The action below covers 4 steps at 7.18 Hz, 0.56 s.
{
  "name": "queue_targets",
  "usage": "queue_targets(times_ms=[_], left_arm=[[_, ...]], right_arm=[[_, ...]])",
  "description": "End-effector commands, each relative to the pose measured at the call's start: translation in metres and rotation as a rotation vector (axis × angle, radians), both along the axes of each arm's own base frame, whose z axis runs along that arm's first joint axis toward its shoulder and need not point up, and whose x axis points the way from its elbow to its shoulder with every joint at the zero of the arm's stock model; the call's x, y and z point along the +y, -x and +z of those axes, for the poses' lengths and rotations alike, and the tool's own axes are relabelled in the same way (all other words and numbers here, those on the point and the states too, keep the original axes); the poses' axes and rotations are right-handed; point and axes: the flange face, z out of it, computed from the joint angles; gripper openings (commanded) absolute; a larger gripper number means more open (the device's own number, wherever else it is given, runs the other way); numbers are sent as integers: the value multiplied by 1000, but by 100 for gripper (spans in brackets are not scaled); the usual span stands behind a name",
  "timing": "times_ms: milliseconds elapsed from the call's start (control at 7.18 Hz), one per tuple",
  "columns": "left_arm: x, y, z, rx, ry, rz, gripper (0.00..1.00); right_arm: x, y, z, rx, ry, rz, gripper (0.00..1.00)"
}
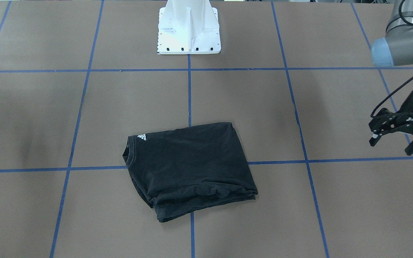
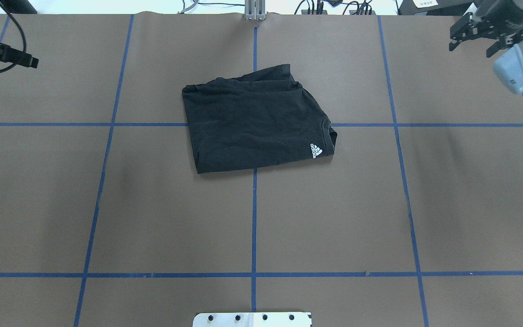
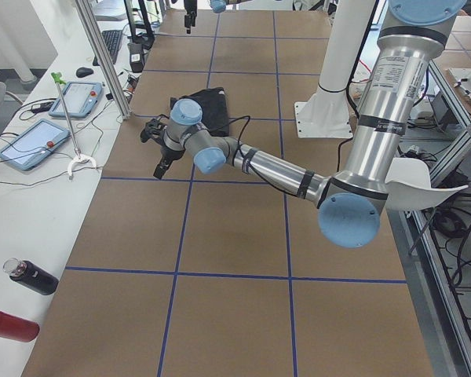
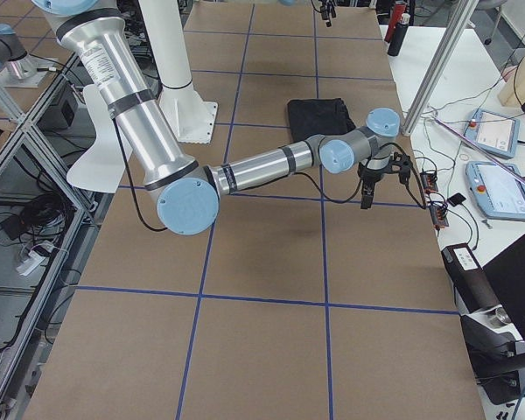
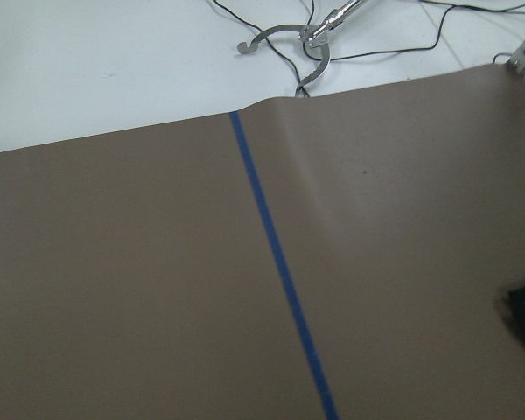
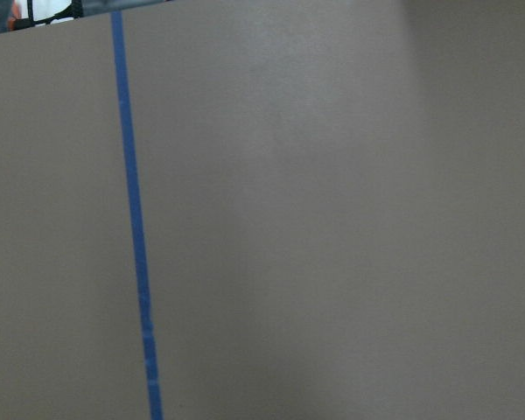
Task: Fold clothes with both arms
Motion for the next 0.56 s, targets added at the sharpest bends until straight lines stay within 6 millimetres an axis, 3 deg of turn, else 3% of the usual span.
queue_targets(times_ms=[0,139,279,418], left_arm=[[38,82,58,2,-10,85,100],[56,105,81,-25,-24,99,100],[71,119,96,-34,-2,85,100],[81,121,109,-38,24,83,100]], right_arm=[[50,-65,17,62,-27,-136,100],[81,-89,28,71,-28,-148,100],[111,-98,38,72,-28,-149,100],[129,-101,40,71,-28,-153,100]])
